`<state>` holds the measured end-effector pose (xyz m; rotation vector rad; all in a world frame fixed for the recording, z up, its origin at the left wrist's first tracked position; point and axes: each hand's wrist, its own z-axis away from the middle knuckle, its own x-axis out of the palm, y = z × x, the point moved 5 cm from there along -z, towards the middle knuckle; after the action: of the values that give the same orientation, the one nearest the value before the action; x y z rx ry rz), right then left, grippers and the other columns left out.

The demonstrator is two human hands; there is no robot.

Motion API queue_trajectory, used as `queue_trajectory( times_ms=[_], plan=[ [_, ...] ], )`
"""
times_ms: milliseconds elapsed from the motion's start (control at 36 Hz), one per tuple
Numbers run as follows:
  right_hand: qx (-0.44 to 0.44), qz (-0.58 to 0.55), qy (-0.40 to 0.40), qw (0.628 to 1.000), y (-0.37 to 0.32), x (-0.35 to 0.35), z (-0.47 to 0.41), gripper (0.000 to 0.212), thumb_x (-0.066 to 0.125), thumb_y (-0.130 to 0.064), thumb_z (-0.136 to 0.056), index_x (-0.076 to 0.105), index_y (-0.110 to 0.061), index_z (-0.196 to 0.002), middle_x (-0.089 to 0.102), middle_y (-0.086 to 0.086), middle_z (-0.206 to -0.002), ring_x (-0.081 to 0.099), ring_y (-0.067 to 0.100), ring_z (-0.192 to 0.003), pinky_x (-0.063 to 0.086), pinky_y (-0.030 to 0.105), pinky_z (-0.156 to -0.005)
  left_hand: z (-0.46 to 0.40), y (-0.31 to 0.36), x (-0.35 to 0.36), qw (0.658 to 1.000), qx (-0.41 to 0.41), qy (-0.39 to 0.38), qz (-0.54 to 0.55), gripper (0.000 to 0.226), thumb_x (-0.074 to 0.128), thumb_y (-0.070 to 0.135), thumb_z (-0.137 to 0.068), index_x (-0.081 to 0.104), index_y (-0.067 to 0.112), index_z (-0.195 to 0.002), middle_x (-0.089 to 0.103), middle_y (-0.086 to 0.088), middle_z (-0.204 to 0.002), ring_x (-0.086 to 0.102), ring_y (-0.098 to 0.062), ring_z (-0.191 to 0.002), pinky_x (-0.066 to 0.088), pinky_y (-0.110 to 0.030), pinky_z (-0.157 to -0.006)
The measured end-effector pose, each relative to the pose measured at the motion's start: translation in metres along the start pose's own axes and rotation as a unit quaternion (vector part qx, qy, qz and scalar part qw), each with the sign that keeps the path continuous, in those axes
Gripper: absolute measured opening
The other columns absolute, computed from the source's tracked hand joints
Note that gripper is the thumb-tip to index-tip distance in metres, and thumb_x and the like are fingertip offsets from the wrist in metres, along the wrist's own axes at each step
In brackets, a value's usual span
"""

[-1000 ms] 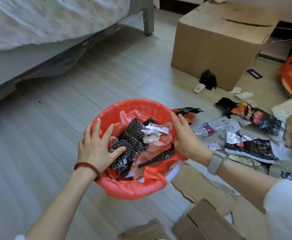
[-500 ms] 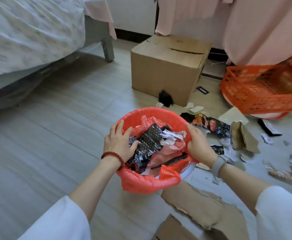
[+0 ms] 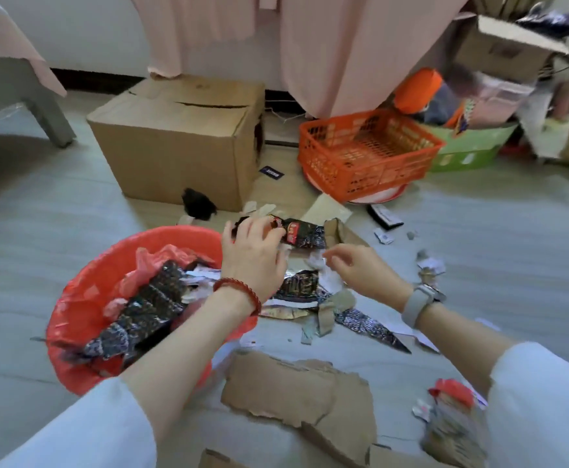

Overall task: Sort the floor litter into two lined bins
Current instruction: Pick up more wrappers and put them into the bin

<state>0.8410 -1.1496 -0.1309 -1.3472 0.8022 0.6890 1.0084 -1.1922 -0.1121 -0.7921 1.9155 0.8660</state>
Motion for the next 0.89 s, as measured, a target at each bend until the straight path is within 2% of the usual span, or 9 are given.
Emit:
queue_trajectory(
  times_ms=[139,222,361,444,583,667,722,778,889],
  plan=[
    [0.101,-0.085,0.045,0.990,0.102,-0.031,0.044,0.026,0.043,-0.011,-0.093,0.066,-0.015,-0.105,0.066,-0.002,-0.088,0.062,0.014,-0.087,0.050,0.025,-0.083,-0.003,0.090,0.075,0.980,0.072,-0.181,0.042,0.034,0.045,0.024,-0.090,0.054,0.018,-0.123,0.047,-0.003,-0.131,0.041,-0.023,-0.123,0.024,-0.041,-0.106],
    [0.176,-0.124,0.081,0.973,0.167,-0.038,0.089,0.026,0.044,-0.003,-0.091,0.067,-0.009,-0.103,0.066,0.000,-0.086,0.061,0.010,-0.081,0.044,0.008,-0.075,0.012,0.139,0.128,0.951,0.094,-0.290,0.059,0.037,0.043,0.025,-0.093,0.047,0.018,-0.129,0.044,-0.003,-0.134,0.040,-0.024,-0.123,0.032,-0.039,-0.102],
    [0.303,-0.163,0.116,0.932,0.270,-0.020,0.177,0.026,0.043,-0.002,-0.091,0.065,-0.004,-0.105,0.068,0.011,-0.092,0.060,0.017,-0.085,0.043,0.010,-0.071,0.059,0.197,0.213,0.891,0.103,-0.432,0.095,0.038,0.043,0.022,-0.093,0.045,0.017,-0.131,0.045,-0.007,-0.133,0.042,-0.025,-0.124,0.039,-0.039,-0.101],
    [0.368,-0.168,0.139,0.904,0.315,0.004,0.226,0.026,0.045,0.000,-0.089,0.067,-0.006,-0.101,0.070,0.014,-0.099,0.063,0.025,-0.092,0.044,0.027,-0.079,0.093,0.221,0.252,0.865,0.080,-0.484,0.105,0.043,0.042,0.019,-0.094,0.039,0.019,-0.137,0.039,-0.006,-0.141,0.040,-0.025,-0.127,0.038,-0.037,-0.103],
    [0.365,-0.096,0.167,0.911,0.343,0.019,0.277,0.033,0.041,-0.017,-0.082,0.068,-0.005,-0.095,0.067,0.015,-0.098,0.059,0.034,-0.094,0.037,0.028,-0.077,0.146,0.242,0.285,0.816,0.150,-0.556,0.053,0.073,0.047,0.015,-0.087,0.007,0.030,-0.147,0.006,0.004,-0.156,0.012,-0.025,-0.141,0.030,-0.045,-0.109],
    [0.322,0.024,0.075,0.944,0.347,0.037,0.292,0.065,0.029,-0.038,-0.068,0.060,-0.012,-0.119,0.057,0.012,-0.125,0.051,0.037,-0.114,0.039,0.041,-0.092,0.158,0.239,0.292,0.796,0.207,-0.568,-0.024,0.087,0.050,0.020,-0.086,-0.013,0.032,-0.145,-0.014,0.009,-0.155,-0.004,-0.026,-0.143,0.019,-0.048,-0.112],
    [0.325,0.085,-0.050,0.941,0.350,0.051,0.298,0.076,0.029,-0.042,-0.069,0.029,-0.026,-0.143,0.023,0.007,-0.152,0.021,0.035,-0.138,0.024,0.053,-0.106,0.156,0.236,0.295,0.786,0.228,-0.570,-0.067,0.098,0.058,0.023,-0.084,-0.020,0.029,-0.144,-0.019,0.007,-0.154,-0.009,-0.027,-0.143,0.016,-0.048,-0.113],
    [0.332,0.103,-0.150,0.926,0.355,0.067,0.304,0.078,0.039,-0.037,-0.078,-0.001,-0.036,-0.146,-0.010,-0.002,-0.156,-0.009,0.028,-0.143,0.007,0.056,-0.110,0.150,0.233,0.299,0.781,0.231,-0.573,-0.089,0.105,0.063,0.022,-0.081,-0.021,0.027,-0.143,-0.022,0.006,-0.154,-0.010,-0.027,-0.143,0.015,-0.047,-0.114],
    [0.324,0.121,-0.149,0.926,0.356,0.074,0.305,0.074,0.049,-0.039,-0.086,0.005,-0.034,-0.146,-0.002,-0.002,-0.156,-0.006,0.026,-0.143,0.009,0.052,-0.111,0.136,0.240,0.311,0.791,0.262,-0.548,-0.077,0.114,0.069,0.037,-0.074,-0.022,0.027,-0.143,-0.021,0.007,-0.154,-0.009,-0.025,-0.143,0.016,-0.046,-0.113]
  ],
)
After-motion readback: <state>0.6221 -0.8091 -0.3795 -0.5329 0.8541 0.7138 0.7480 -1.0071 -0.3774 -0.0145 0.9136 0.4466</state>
